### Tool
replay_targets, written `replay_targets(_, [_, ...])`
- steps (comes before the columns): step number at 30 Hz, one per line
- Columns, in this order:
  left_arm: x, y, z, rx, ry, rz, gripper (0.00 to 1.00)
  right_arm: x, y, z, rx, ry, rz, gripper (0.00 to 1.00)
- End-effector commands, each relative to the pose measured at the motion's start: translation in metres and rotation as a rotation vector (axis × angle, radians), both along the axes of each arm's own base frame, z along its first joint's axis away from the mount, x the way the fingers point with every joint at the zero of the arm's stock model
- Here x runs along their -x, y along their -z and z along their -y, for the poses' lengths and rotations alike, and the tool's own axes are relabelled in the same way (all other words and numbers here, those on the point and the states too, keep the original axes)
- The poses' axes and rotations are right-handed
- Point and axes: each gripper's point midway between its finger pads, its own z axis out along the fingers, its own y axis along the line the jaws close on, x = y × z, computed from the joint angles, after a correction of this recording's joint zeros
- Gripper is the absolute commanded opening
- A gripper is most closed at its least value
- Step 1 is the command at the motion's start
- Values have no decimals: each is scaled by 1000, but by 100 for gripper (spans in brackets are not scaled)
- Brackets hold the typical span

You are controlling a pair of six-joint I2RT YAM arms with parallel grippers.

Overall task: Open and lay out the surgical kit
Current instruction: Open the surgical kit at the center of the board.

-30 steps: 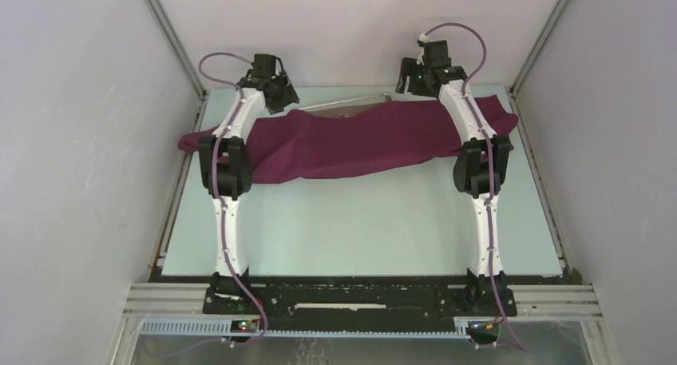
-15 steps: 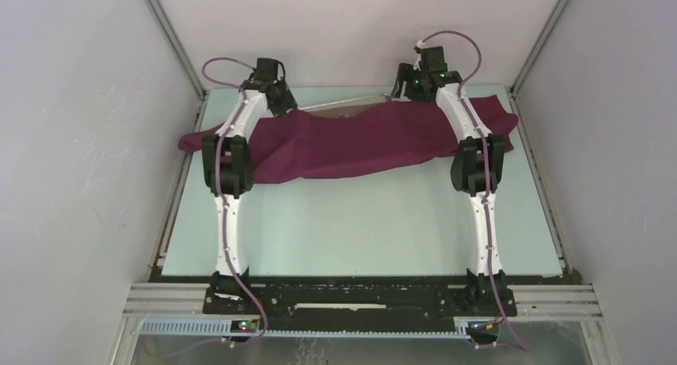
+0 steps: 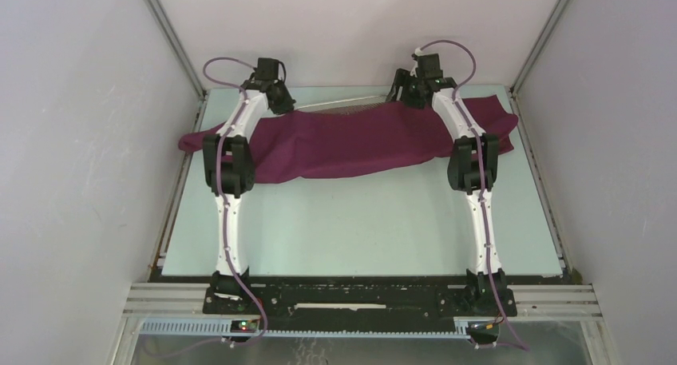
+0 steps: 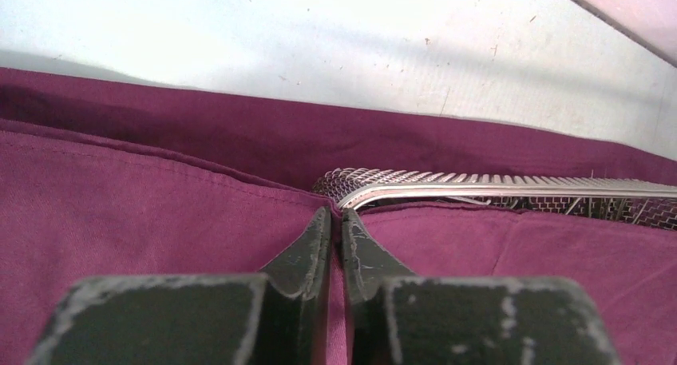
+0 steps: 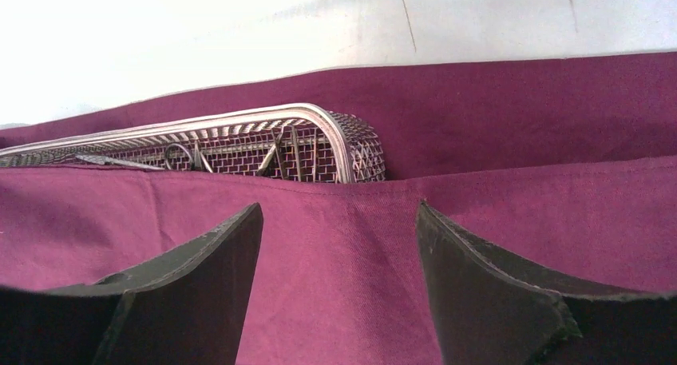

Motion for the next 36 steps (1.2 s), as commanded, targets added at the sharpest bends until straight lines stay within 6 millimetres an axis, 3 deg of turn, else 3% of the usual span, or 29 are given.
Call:
replay_targets(1, [-12,-53,4,13,6,121,9,-15,-21,-5,-63,18,65,78])
replay_targets(8, [-11,-80,7,15,21,174,8,-17,-8,-5,-81,38,40,67])
replay_targets(14, [-9,-93,5,-3,30,197,8,-17,-3,-2,-66,59,30,45])
replay_targets(20, [-6,-101,4,-7,35,212,8,-18,-12,4,-54,93,48,26])
replay_targets(36, [2,-109,6,-11,53,227,0,-17,-42,9,-52,119,113,17])
